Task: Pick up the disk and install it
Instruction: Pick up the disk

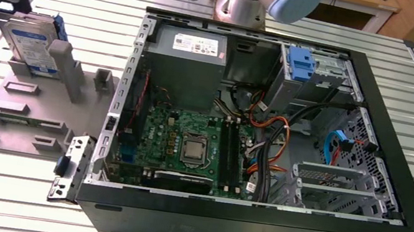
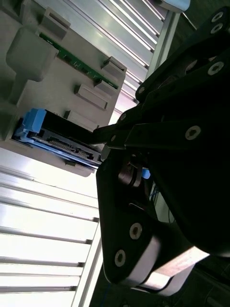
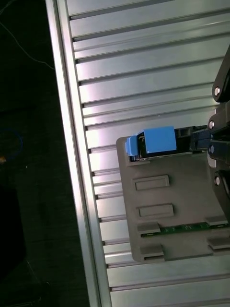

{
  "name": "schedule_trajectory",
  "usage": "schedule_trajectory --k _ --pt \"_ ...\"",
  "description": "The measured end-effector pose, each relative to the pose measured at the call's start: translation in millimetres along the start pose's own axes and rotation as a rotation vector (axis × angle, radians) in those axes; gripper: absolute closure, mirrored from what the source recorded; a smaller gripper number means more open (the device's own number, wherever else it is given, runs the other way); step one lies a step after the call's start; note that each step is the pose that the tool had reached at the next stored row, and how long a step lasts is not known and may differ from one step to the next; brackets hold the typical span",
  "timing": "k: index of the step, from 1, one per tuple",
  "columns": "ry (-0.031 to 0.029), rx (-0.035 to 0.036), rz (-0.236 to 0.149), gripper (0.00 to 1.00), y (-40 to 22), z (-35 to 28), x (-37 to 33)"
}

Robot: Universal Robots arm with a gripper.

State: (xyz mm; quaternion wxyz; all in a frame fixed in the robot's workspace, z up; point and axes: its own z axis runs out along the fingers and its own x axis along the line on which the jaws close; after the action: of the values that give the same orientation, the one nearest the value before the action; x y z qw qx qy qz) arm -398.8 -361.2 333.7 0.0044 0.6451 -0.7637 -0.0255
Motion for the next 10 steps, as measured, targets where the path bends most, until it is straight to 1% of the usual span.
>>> schedule_trajectory --k 10 --pt "0.0 0.0 0.0 0.89 0.1 0.4 -0.6"
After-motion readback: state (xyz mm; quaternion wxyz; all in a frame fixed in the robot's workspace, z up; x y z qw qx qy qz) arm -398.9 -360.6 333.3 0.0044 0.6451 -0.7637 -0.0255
